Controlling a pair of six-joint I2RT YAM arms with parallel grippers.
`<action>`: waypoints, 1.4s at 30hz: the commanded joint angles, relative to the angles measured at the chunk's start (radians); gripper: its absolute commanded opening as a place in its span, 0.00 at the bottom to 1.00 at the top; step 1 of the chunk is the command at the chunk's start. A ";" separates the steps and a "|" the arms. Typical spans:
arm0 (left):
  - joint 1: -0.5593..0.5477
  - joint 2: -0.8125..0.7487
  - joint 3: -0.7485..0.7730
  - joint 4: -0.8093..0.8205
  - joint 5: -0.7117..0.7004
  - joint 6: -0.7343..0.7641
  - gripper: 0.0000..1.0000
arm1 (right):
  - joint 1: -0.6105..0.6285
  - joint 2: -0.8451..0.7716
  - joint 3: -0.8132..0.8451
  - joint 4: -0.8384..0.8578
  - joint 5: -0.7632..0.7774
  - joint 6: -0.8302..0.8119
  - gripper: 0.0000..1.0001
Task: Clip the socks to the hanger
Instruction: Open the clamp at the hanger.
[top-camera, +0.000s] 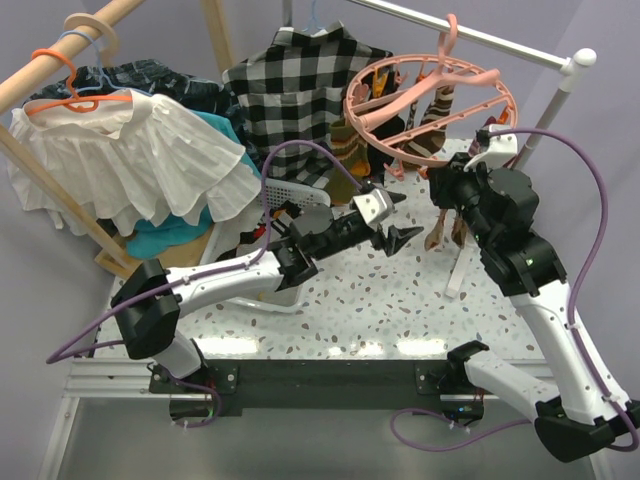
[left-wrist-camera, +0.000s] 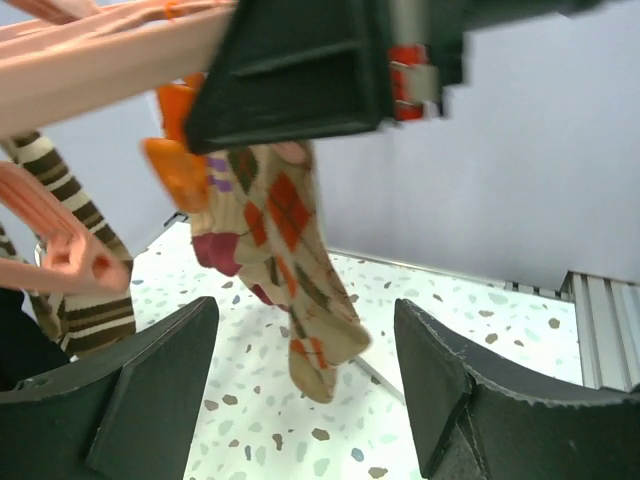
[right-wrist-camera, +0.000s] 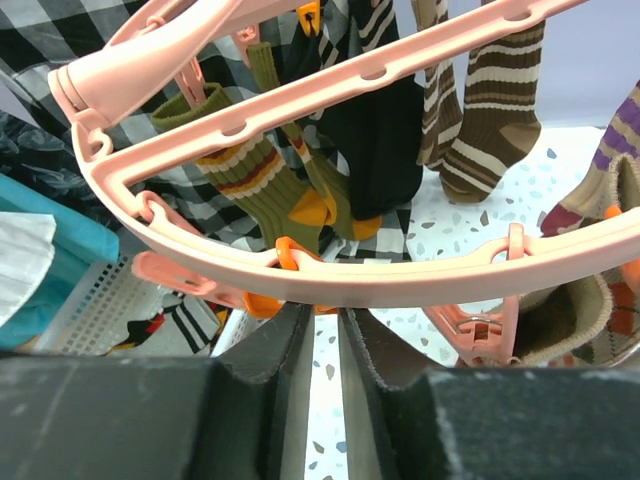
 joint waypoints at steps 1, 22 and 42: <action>-0.032 -0.029 -0.001 0.075 -0.099 0.133 0.76 | -0.001 -0.021 0.044 0.054 -0.011 -0.018 0.15; -0.110 0.070 0.056 0.287 -0.332 0.545 0.66 | -0.001 -0.026 0.052 0.042 -0.027 -0.018 0.04; -0.165 0.148 0.135 0.334 -0.451 0.660 0.54 | -0.001 -0.034 0.051 0.042 -0.027 -0.025 0.04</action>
